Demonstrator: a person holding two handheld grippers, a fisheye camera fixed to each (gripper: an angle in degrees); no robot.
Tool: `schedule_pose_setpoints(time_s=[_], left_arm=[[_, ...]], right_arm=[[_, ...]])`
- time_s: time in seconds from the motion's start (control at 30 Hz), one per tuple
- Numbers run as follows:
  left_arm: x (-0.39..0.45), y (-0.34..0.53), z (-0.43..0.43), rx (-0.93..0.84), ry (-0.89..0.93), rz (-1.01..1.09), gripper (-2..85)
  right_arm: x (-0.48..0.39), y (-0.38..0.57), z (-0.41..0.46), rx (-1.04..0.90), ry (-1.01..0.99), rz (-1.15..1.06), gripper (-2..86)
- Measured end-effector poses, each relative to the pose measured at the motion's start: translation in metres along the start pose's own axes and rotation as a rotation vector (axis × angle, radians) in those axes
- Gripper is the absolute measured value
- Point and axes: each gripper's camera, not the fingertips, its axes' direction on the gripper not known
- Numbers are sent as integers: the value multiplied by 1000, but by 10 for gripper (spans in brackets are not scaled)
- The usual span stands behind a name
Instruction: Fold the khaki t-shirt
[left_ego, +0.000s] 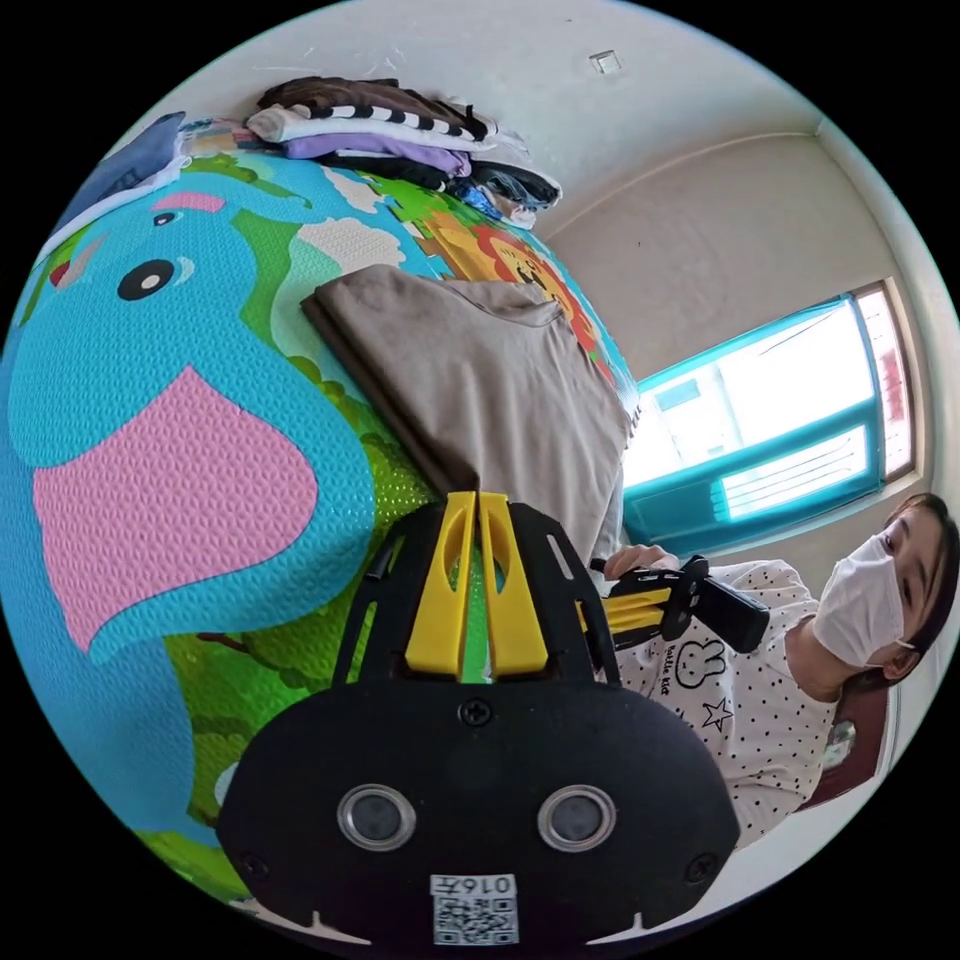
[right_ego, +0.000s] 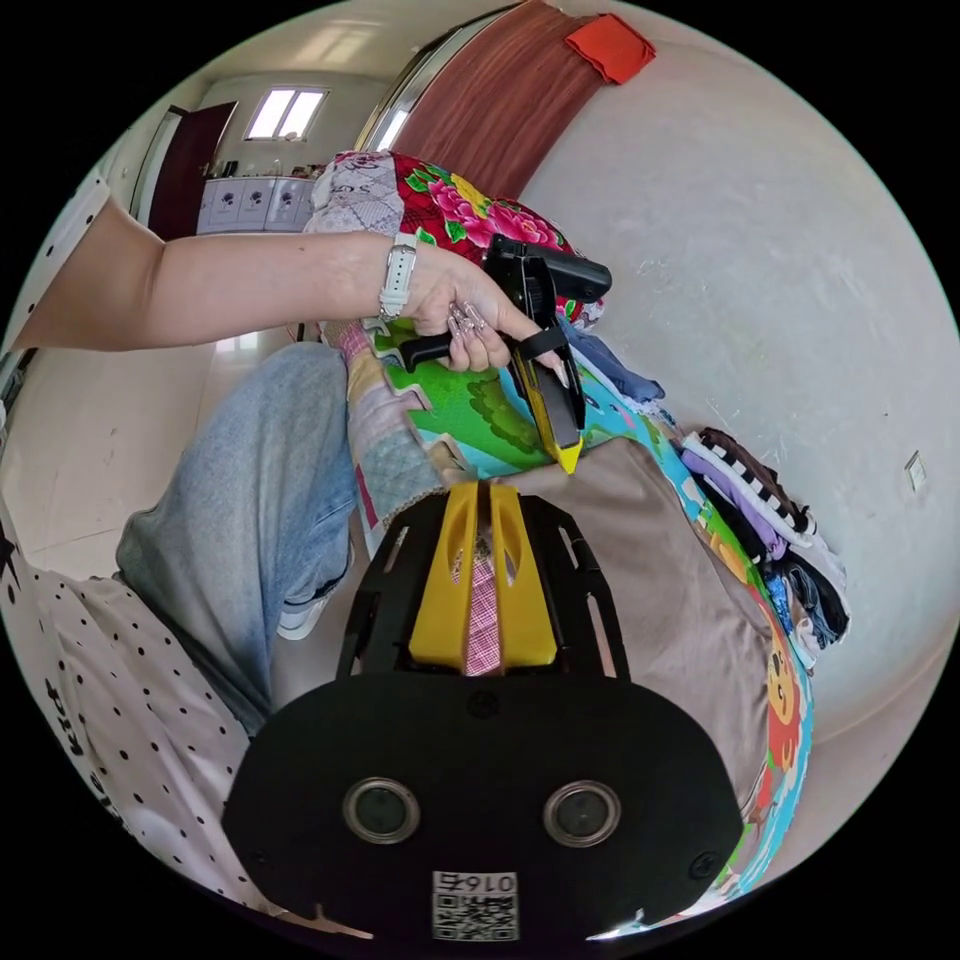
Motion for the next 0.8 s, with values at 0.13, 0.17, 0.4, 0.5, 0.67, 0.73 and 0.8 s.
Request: schedule_pose_setpoints(time_s=[0.13, 0.17, 0.4, 0.5, 0.67, 0.73, 0.8], left_arm=[[0, 7, -5, 8, 11, -5, -9], [0, 9, -4, -3, 0, -8, -10], [-2, 28, -7, 37, -70, -51, -10], [23, 29, -13, 125, -42, 19, -10], [56, 17, 13, 60, -185, 79, -10], [57, 15, 26, 6, -260, 67, -10], [57, 21, 37, -44, -357, 59, -10]], right_arm=[[-21, -2, -4, 0, 33, -27, 7], [-29, -2, -4, -6, 50, -48, 6], [-70, 2, 2, -54, 150, -155, 6], [-81, 2, 1, -66, 185, -177, 5], [-83, 4, -5, -72, 184, -182, 5], [-80, 6, -9, -68, 174, -172, 5], [-77, 8, -13, -64, 169, -162, 5]])
